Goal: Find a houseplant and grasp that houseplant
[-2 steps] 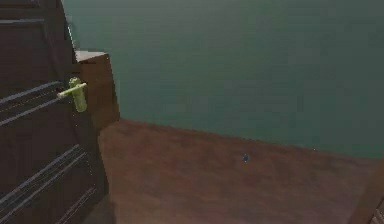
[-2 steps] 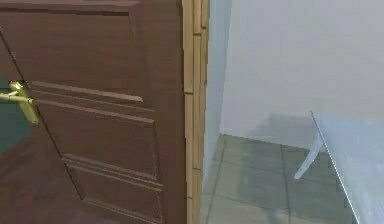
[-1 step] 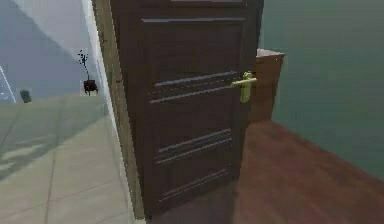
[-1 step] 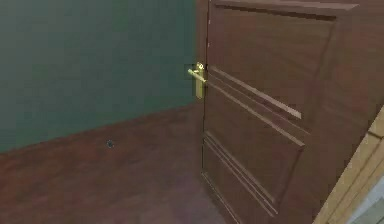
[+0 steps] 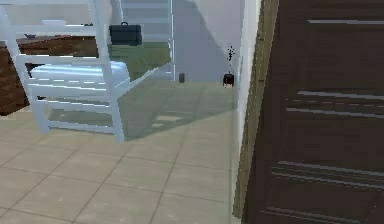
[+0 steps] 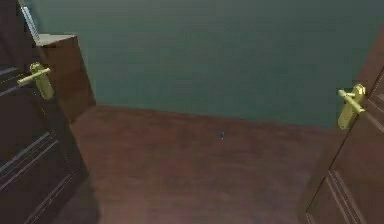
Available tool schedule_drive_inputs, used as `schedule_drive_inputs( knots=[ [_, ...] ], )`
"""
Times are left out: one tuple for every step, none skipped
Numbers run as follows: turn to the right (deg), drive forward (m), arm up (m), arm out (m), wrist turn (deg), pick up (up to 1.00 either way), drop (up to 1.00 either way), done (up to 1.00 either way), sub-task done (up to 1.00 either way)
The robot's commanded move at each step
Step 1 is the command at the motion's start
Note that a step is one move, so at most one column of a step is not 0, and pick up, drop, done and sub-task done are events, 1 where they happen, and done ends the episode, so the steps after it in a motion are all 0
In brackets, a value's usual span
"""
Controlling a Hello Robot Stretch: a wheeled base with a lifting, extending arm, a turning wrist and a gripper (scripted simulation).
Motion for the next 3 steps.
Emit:
schedule_drive_inputs(
  knots=[
    [0.0, 0.70, 0.00, 0.00, 0.0, 0.00, 0.00, 0.00, 0.00],
    [-45.0, 0.00, 0.00, 0.00, 0.0, 0.00, 0.00, 0.00, 0.00],
    [-33.0, 0.00, 0.00, 0.00, 0.0, 0.00, 0.00, 0.00, 0.00]
  ],
)
